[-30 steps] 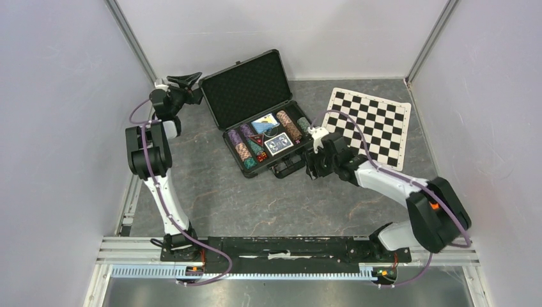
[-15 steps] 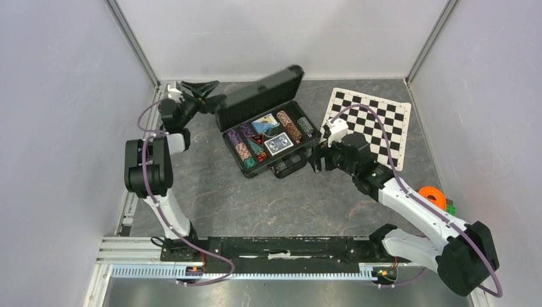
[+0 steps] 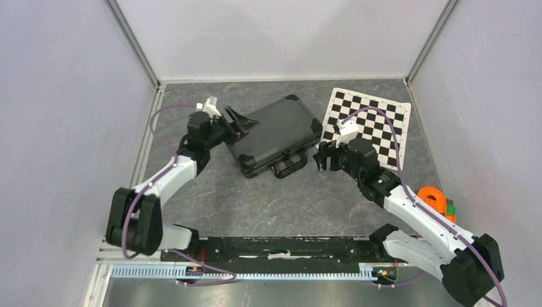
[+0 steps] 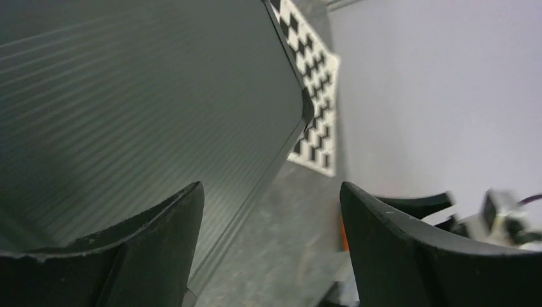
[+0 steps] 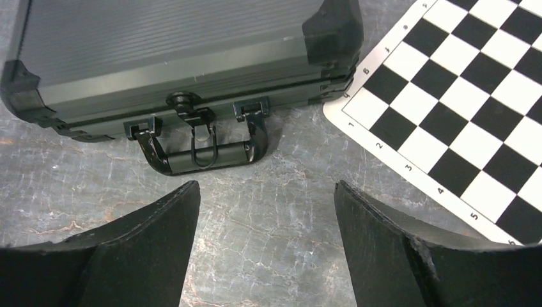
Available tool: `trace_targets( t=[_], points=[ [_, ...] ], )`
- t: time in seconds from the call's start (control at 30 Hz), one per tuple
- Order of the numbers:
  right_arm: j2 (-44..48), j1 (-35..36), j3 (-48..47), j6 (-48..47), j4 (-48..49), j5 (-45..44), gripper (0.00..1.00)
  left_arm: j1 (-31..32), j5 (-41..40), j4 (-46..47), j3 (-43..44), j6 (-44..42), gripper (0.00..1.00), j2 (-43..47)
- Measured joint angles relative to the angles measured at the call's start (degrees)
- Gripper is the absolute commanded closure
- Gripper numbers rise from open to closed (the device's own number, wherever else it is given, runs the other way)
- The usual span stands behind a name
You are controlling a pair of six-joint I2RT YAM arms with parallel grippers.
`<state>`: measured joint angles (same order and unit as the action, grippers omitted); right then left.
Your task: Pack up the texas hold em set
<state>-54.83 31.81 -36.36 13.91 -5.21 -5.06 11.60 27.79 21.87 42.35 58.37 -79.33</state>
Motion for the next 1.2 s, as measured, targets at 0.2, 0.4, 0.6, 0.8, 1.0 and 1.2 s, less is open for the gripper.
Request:
trace_targets(
  t=[0.2,0.4,0.6,0.8,1.0,1.2],
  points=[
    [-2.6,-0.1,1.4,2.4,1.5,1.5,0.32,12.7,-16.0,-19.4,7.4,-20.0,0.40,8.0],
    [-6.1,-0.3,6.4,11.6,8.5,6.1,0.37,16.6,-23.6,-26.6,10.5,-27.4,0.43,4.4],
    [-13.0,-0.3,11.2,26.8,18.8,10.5,0.38,18.2,-22.5,-27.0,12.0,-28.6,0.44,-4.5],
    [-22.3,0.9,11.7,39.1,24.6,11.5,0.47,16.7,-17.5,-20.0,11.7,-27.7,0.45,-9.2],
    [-25.9,2.2,12.7,47.5,31.8,10.6,0.52,16.3,-16.7,-16.7,9.6,-27.6,0.45,-8.6],
    [-30.9,3.3,12.7,52.5,36.9,9.5,0.55,16.3,-16.9,-13.6,7.3,-27.6,0.45,-7.8]
  ],
)
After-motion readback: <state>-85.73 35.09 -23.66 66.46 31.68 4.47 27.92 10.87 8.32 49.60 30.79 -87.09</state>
